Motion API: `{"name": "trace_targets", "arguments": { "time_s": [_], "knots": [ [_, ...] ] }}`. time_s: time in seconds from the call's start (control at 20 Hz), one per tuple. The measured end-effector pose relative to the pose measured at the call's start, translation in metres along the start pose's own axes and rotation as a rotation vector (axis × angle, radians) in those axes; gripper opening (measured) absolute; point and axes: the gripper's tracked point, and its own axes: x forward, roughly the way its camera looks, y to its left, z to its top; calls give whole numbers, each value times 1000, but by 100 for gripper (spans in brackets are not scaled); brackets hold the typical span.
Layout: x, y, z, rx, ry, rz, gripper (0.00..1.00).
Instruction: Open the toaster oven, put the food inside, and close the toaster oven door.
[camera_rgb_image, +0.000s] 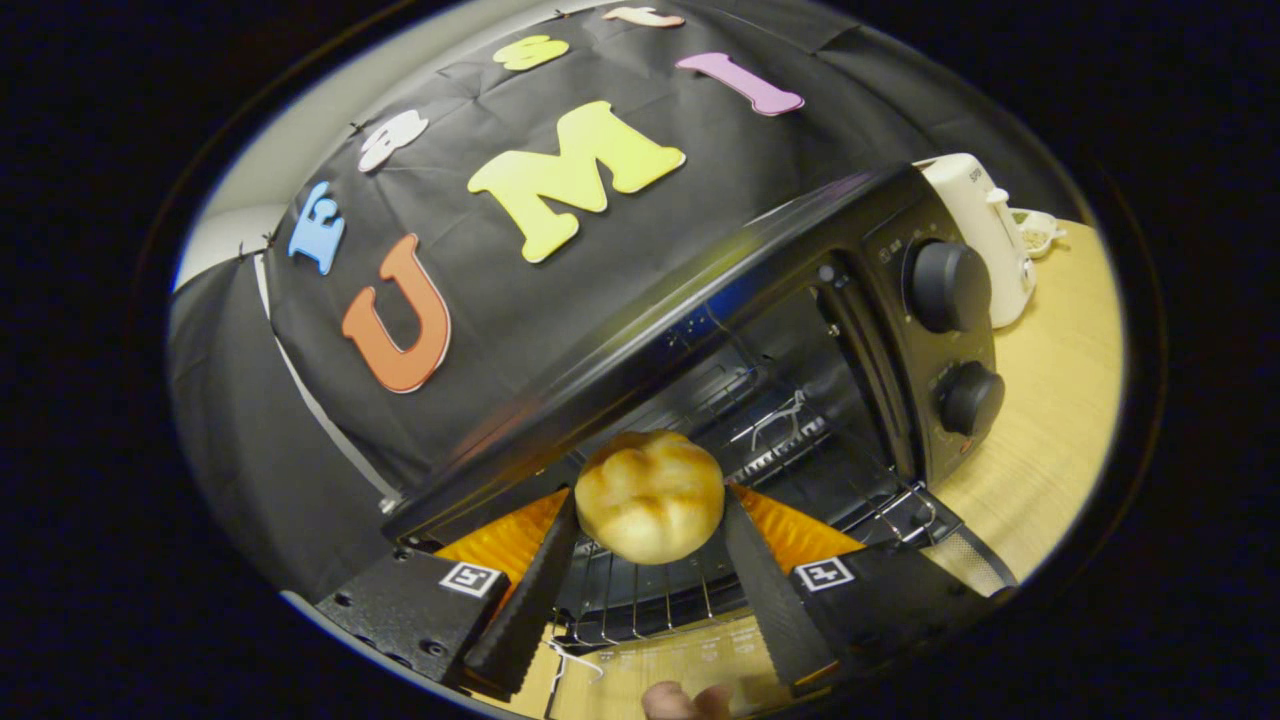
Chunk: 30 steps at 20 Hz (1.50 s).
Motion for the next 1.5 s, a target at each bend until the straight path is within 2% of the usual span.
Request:
{"name": "trace_targets", "arguments": {
  "time_s": [0.15, 0.25, 0.75, 0.85, 1.05, 1.5],
  "knots": [
    [-12, 0, 5, -67, -17, -28, 99],
    [-23, 2, 8, -80, -17, -27, 100],
    [-97, -2, -9, -146, 18, -47, 100],
    [-110, -5, -16, -190, 44, -73, 100],
    [-128, -13, -33, -364, 87, -143, 100],
    [-161, -34, -102, -462, 295, -272, 100]
  ]
}}
